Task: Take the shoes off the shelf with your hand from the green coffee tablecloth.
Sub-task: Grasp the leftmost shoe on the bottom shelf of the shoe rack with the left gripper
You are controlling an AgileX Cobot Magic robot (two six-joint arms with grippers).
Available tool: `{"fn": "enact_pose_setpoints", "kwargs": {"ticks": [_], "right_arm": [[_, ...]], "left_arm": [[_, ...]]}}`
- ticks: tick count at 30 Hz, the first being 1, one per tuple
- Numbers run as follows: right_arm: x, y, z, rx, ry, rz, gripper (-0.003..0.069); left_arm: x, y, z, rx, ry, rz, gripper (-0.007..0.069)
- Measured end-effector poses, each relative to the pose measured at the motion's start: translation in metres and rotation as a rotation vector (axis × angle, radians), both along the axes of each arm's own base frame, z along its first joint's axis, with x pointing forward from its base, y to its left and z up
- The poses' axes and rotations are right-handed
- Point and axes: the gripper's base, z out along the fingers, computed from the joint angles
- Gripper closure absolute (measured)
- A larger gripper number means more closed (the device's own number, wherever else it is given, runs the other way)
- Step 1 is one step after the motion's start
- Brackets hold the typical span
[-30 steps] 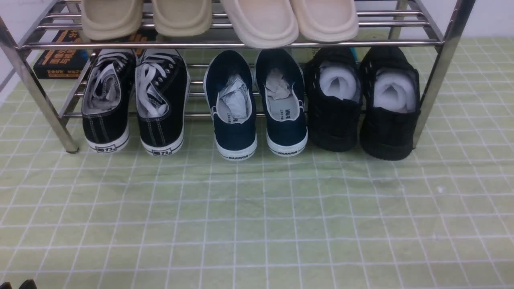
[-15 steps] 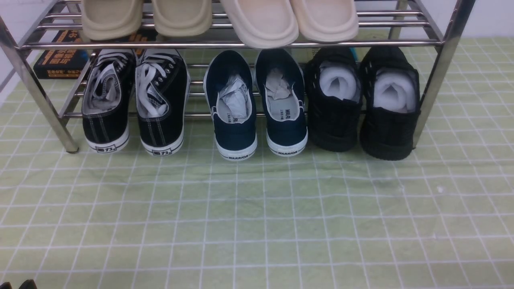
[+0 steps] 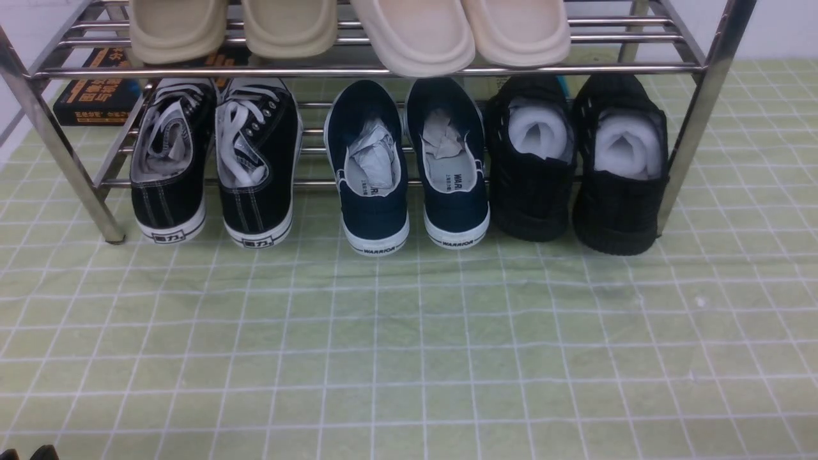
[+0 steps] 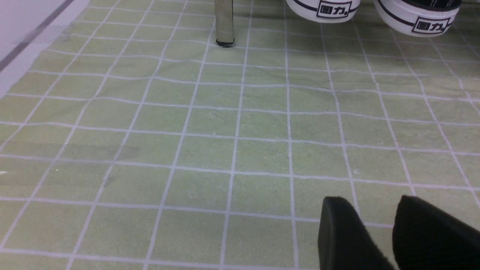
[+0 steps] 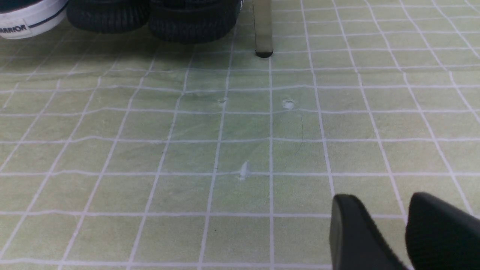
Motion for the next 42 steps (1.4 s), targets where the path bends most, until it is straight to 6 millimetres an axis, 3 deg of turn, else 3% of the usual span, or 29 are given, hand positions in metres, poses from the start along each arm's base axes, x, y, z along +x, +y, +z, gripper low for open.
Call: {"fn": "enact_pose_setpoints", "kwargs": {"ticks": [21, 24, 28, 32, 42], "right_arm": [[0.0, 0.0, 0.0, 0.0, 0.0, 0.0, 0.0421], [0.0, 0.0, 0.0, 0.0, 0.0, 0.0, 0.0421], [0.0, 0.0, 0.0, 0.0, 0.0, 0.0, 0.0421], [0.0, 0.0, 0.0, 0.0, 0.0, 0.0, 0.0421], [0.0, 0.0, 0.0, 0.0, 0.0, 0.0, 0.0421]], "left_arm": [[0.0, 0.0, 0.0, -0.009, 0.0, 0.0, 0.0385], [0.0, -0.004, 0.0, -0.214, 0.0, 0.013, 0.0385], [0.0, -0.013, 0.001, -0.648, 0.021, 0.048, 0.0385], [-0.001, -0.017, 0.001, -0.907, 0.051, 0.074, 0.0385], [0.001, -0.017, 0.004, -0.998, 0.012, 0.085, 0.0385]]}}
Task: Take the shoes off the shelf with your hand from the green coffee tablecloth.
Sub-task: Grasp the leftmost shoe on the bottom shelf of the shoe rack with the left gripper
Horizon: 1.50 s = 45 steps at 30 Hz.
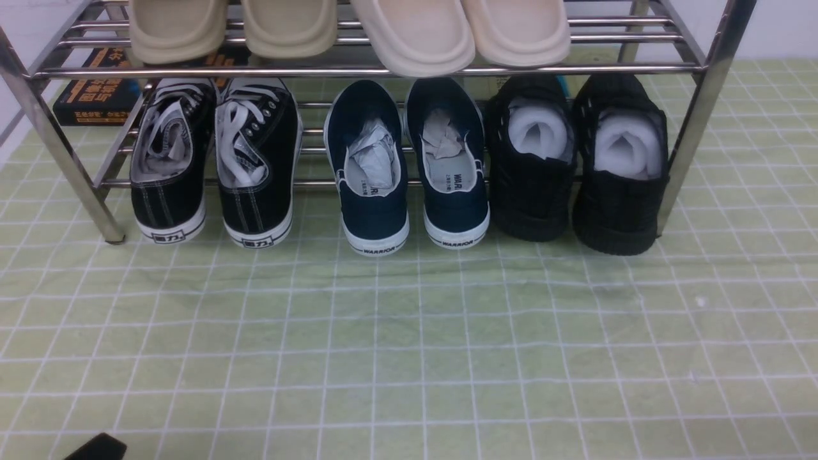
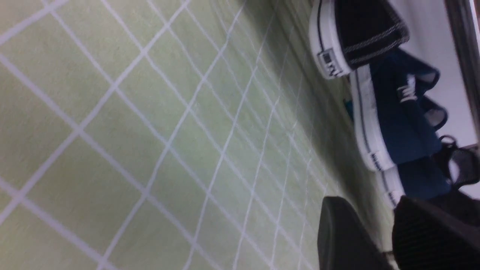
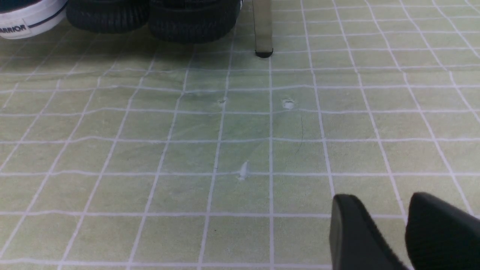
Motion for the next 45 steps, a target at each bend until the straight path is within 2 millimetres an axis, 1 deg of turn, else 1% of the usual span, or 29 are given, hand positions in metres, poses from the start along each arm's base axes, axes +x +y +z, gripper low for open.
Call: {"fn": "enact_pose_setpoints", "kwargs": {"ticks": [4, 7, 10, 11, 12, 13, 14, 15, 16, 17, 18, 20, 21, 23, 25, 26, 27, 30, 32, 33, 34, 37, 38, 39, 40, 41, 42, 43, 45], "right_arm": [[0.0, 0.0, 0.0, 0.0, 0.0, 0.0, 0.0421], [0.0, 0.0, 0.0, 0.0, 0.0, 0.0, 0.0421], [0.0, 0.0, 0.0, 0.0, 0.0, 0.0, 0.0421], [0.0, 0.0, 0.0, 0.0, 0.0, 0.0, 0.0421], [0.0, 0.0, 0.0, 0.0, 0.0, 0.0, 0.0421], [0.0, 0.0, 0.0, 0.0, 0.0, 0.0, 0.0421], [0.0, 0.0, 0.0, 0.0, 0.0, 0.0, 0.0421], [0.0, 0.0, 0.0, 0.0, 0.0, 0.0, 0.0421], [0.0, 0.0, 0.0, 0.0, 0.0, 0.0, 0.0421], [0.0, 0.0, 0.0, 0.0, 0.0, 0.0, 0.0421], [0.0, 0.0, 0.0, 0.0, 0.0, 0.0, 0.0421], [0.0, 0.0, 0.0, 0.0, 0.0, 0.0, 0.0421], [0.0, 0.0, 0.0, 0.0, 0.0, 0.0, 0.0421], [0.0, 0.0, 0.0, 0.0, 0.0, 0.0, 0.0421], [0.0, 0.0, 0.0, 0.0, 0.0, 0.0, 0.0421], [0.0, 0.0, 0.0, 0.0, 0.0, 0.0, 0.0421], [0.0, 0.0, 0.0, 0.0, 0.0, 0.0, 0.0421], [0.0, 0.0, 0.0, 0.0, 0.0, 0.0, 0.0421], [0.0, 0.0, 0.0, 0.0, 0.0, 0.0, 0.0421], [0.0, 0.0, 0.0, 0.0, 0.0, 0.0, 0.0421], [0.0, 0.0, 0.0, 0.0, 0.0, 0.0, 0.0421], [0.0, 0.0, 0.0, 0.0, 0.0, 0.0, 0.0421], [0.0, 0.0, 0.0, 0.0, 0.0, 0.0, 0.0421], [0.0, 0.0, 0.0, 0.0, 0.0, 0.0, 0.0421], [0.0, 0.0, 0.0, 0.0, 0.0, 0.0, 0.0421], [0.0, 0.0, 0.0, 0.0, 0.0, 0.0, 0.0421], [0.0, 0.0, 0.0, 0.0, 0.0, 0.0, 0.0421], [0.0, 0.0, 0.0, 0.0, 0.0, 0.0, 0.0421], [0.0, 0.0, 0.0, 0.0, 0.0, 0.0, 0.0421]], "left_arm": [[0.002, 0.002, 0.006, -0.007, -0.066, 0.029, 0.0386], [0.002, 0.003, 0.008, -0.006, -0.092, 0.04, 0.0413], [0.001, 0.003, 0.013, 0.002, -0.096, 0.032, 0.0528], [0.0, 0.002, 0.02, 0.014, -0.097, 0.024, 0.0567], [0.0, 0.002, 0.029, 0.03, -0.104, 0.019, 0.0585], [0.0, 0.002, 0.031, 0.039, -0.099, 0.017, 0.0595], [0.002, 0.002, 0.049, 0.094, -0.07, 0.002, 0.0622], [0.004, 0.002, 0.061, 0.124, -0.058, -0.005, 0.0624], [0.005, 0.002, 0.06, 0.132, -0.041, -0.007, 0.0624], [0.01, 0.002, 0.078, 0.193, 0.003, -0.019, 0.0624], [0.019, 0.003, 0.09, 0.258, 0.074, -0.029, 0.0624], [0.032, 0.005, 0.106, 0.34, 0.189, -0.047, 0.0624], [0.034, 0.005, 0.109, 0.349, 0.19, -0.045, 0.0624], [0.059, 0.01, 0.134, 0.458, 0.342, -0.056, 0.0624], [0.081, 0.013, 0.147, 0.523, 0.426, -0.055, 0.062], [0.086, 0.014, 0.146, 0.536, 0.453, -0.057, 0.062], [0.105, 0.016, 0.159, 0.584, 0.481, -0.056, 0.0613], [0.147, 0.017, 0.171, 0.677, 0.532, -0.096, 0.0582], [0.169, 0.015, 0.179, 0.707, 0.532, -0.125, 0.0549], [0.172, 0.015, 0.177, 0.709, 0.539, -0.132, 0.0549], [0.187, 0.013, 0.179, 0.72, 0.546, -0.159, 0.0512], [0.22, 0.009, 0.179, 0.743, 0.572, -0.224, 0.0424], [0.227, 0.007, 0.178, 0.753, 0.584, -0.244, 0.0392], [0.229, 0.006, 0.18, 0.757, 0.579, -0.248, 0.0386], [0.243, 0.0, 0.177, 0.781, 0.598, -0.288, 0.0334], [0.247, -0.002, 0.179, 0.786, 0.593, -0.295, 0.0323], [0.258, -0.011, 0.179, 0.807, 0.587, -0.325, 0.0292], [0.26, -0.012, 0.177, 0.813, 0.591, -0.331, 0.0288], [0.274, -0.023, 0.178, 0.849, 0.574, -0.355, 0.0258]]}}
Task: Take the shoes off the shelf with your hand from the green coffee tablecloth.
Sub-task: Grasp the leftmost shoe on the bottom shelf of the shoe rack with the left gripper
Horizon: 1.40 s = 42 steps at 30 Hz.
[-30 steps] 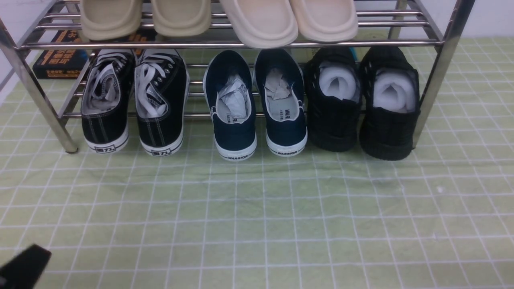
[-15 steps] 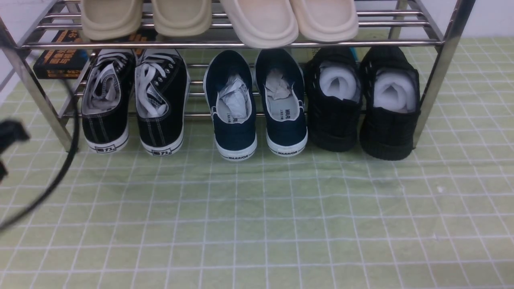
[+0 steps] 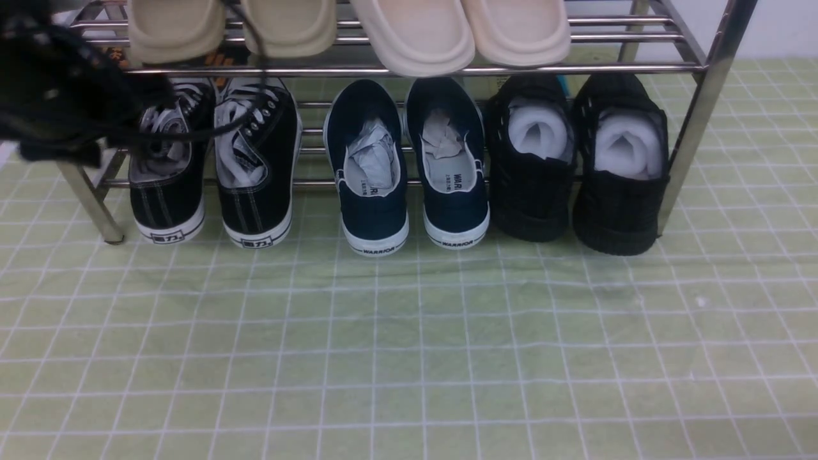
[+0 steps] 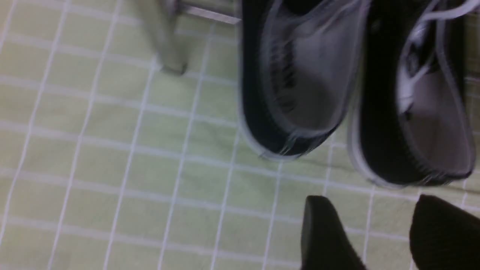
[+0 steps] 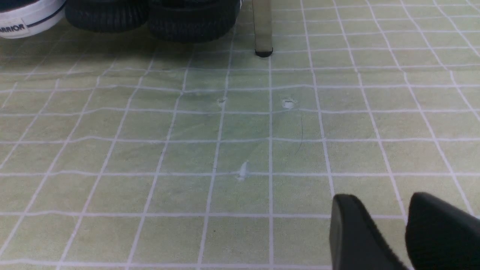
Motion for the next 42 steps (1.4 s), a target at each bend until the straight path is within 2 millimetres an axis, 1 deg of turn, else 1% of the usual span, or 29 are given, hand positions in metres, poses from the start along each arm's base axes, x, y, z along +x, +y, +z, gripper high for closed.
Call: {"fn": "enact_pose_setpoints", "kwargs": {"ticks": [1, 3, 4, 5, 7, 8, 9, 10, 11, 12, 14, 19, 29, 31, 32, 34, 36, 37, 38, 39, 40, 42], "right_arm": [[0.0, 0.0, 0.0, 0.0, 0.0, 0.0, 0.0421], [0.0, 0.0, 0.0, 0.0, 0.0, 0.0, 0.0421], [0.0, 0.0, 0.0, 0.0, 0.0, 0.0, 0.0421], [0.0, 0.0, 0.0, 0.0, 0.0, 0.0, 0.0421], [0.0, 0.0, 0.0, 0.0, 0.0, 0.0, 0.0421], [0.0, 0.0, 0.0, 0.0, 0.0, 0.0, 0.0421], [0.0, 0.0, 0.0, 0.0, 0.0, 0.0, 0.0421], [0.0, 0.0, 0.0, 0.0, 0.0, 0.0, 0.0421], [0.0, 0.0, 0.0, 0.0, 0.0, 0.0, 0.0421], [0.0, 0.0, 0.0, 0.0, 0.0, 0.0, 0.0421], [0.0, 0.0, 0.0, 0.0, 0.0, 0.0, 0.0421], [0.0, 0.0, 0.0, 0.0, 0.0, 0.0, 0.0421], [0.0, 0.0, 0.0, 0.0, 0.0, 0.0, 0.0421], [0.0, 0.0, 0.0, 0.0, 0.0, 0.0, 0.0421], [0.0, 0.0, 0.0, 0.0, 0.0, 0.0, 0.0421], [0.0, 0.0, 0.0, 0.0, 0.0, 0.0, 0.0421], [0.0, 0.0, 0.0, 0.0, 0.0, 0.0, 0.0421], [0.0, 0.0, 0.0, 0.0, 0.0, 0.0, 0.0421], [0.0, 0.0, 0.0, 0.0, 0.0, 0.0, 0.0421], [0.0, 0.0, 0.0, 0.0, 0.0, 0.0, 0.0421], [0.0, 0.0, 0.0, 0.0, 0.0, 0.0, 0.0421], [0.0, 0.0, 0.0, 0.0, 0.0, 0.0, 0.0421]], "left_arm": [[0.012, -0.01, -0.005, 0.027, -0.001, -0.032, 0.0246], [0.026, -0.019, -0.01, 0.062, -0.022, -0.062, 0.0241], [0.026, -0.019, -0.009, 0.061, -0.026, -0.063, 0.0241], [0.035, -0.023, -0.017, 0.074, -0.024, -0.068, 0.0238], [0.041, -0.024, -0.023, 0.081, -0.025, -0.063, 0.0237], [0.049, -0.025, -0.032, 0.087, -0.017, -0.045, 0.0237], [0.052, -0.024, -0.037, 0.09, -0.011, -0.031, 0.0237], [0.052, -0.024, -0.038, 0.091, -0.011, -0.028, 0.0237], [0.057, -0.024, -0.045, 0.097, 0.0, -0.006, 0.0237], [0.057, -0.024, -0.045, 0.097, -0.001, -0.004, 0.0237], [0.062, -0.023, -0.054, 0.103, 0.011, 0.016, 0.0237], [0.07, -0.023, -0.069, 0.131, 0.035, 0.02, 0.0237], [0.08, -0.023, -0.089, 0.173, 0.062, 0.007, 0.0237], [0.085, -0.024, -0.102, 0.181, 0.087, 0.002, 0.0239], [0.085, -0.024, -0.102, 0.181, 0.088, 0.002, 0.0242], [0.087, -0.024, -0.109, 0.19, 0.104, -0.001, 0.0285], [0.088, -0.024, -0.11, 0.185, 0.105, 0.006, 0.039], [0.088, -0.025, -0.11, 0.183, 0.103, 0.007, 0.0428], [0.088, -0.025, -0.11, 0.181, 0.102, 0.008, 0.0517], [0.088, -0.025, -0.11, 0.181, 0.102, 0.008, 0.0517], [0.087, -0.026, -0.11, 0.176, 0.104, 0.01, 0.0583], [0.085, -0.025, -0.107, 0.181, 0.118, 0.018, 0.0605]]}}
